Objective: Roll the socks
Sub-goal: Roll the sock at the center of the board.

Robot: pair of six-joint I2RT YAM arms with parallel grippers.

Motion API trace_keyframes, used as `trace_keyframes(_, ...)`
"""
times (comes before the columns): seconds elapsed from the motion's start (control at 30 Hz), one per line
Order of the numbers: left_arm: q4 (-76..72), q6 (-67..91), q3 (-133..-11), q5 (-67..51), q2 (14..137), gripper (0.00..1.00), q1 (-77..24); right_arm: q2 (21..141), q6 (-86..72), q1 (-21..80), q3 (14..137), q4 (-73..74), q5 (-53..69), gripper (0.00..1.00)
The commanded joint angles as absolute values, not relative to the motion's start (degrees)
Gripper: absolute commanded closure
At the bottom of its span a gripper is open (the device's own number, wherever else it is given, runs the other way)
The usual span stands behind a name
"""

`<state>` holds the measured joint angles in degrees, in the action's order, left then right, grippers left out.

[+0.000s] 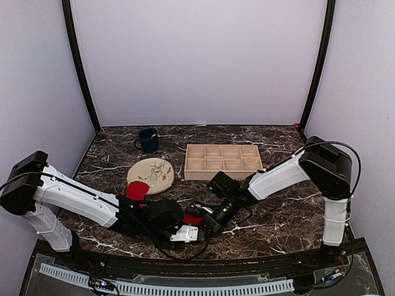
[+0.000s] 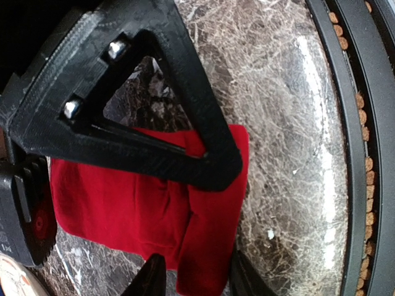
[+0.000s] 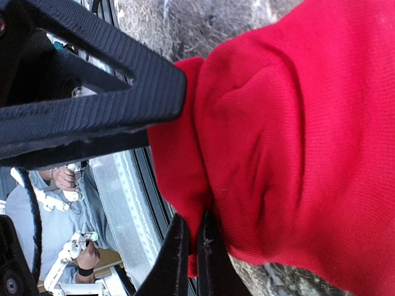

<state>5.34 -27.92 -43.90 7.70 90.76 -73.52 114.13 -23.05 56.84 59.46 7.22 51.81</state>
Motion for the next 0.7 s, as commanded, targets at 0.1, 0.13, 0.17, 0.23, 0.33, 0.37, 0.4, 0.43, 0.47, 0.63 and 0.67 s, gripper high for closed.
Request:
trace_keyframes(0.1,6.57,-28.97,-45.32,5.92,91.99,0.69,-73.78,115.48,-22.61,56.34,61.09,7.62,53.51,0.96)
trace_keyframes(0.13,7.04,-28.88,-45.44,5.65,92.2,0.7,-73.8,115.55,-22.51,56.35,61.27,7.76,53.55,0.96)
trace_keyframes(0.17,7.38,-28.83,-45.64,5.28,92.46,0.71,-73.82,115.64,-22.45,56.34,61.46,7.86,53.62,0.96)
trace_keyframes(0.23,7.98,-28.64,-45.93,5.07,92.77,0.74,-73.82,115.87,-22.34,56.34,61.79,8.07,53.74,0.96)
trace_keyframes(0.33,8.28,-28.56,-46.19,4.38,92.98,0.8,-73.8,116.1,-22.19,56.34,62.05,8.49,53.99,0.96)
trace_keyframes(0.37,8.6,-28.49,-46.37,4.11,93.24,0.83,-73.8,116.12,-22.15,56.34,62.16,8.57,54.02,0.96)
trace_keyframes(0.4,9.13,-28.43,-46.79,3.92,93.74,0.87,-73.71,116.11,-22.15,56.34,62.2,8.66,54.05,0.96)
trace_keyframes(0.43,9.96,-28.28,-47.31,3.72,94.42,0.89,-73.69,116.1,-22.08,56.34,62.19,8.72,54.04,0.96)
trace_keyframes(0.47,10.97,-28.01,-48.04,3.26,95.18,0.91,-73.53,116.1,-22.07,56.34,62.24,8.75,53.97,0.96)
trace_keyframes(0.63,14.67,-26.26,-50.48,-1.11,96.69,0.95,-71.72,116.28,-21.89,56.25,61.89,8.85,53.88,0.93)
trace_keyframes(0.67,15.71,-25.83,-50.95,-2.54,96.69,0.95,-70.96,116.21,-21.96,56.21,61.6,8.66,53.88,0.92)
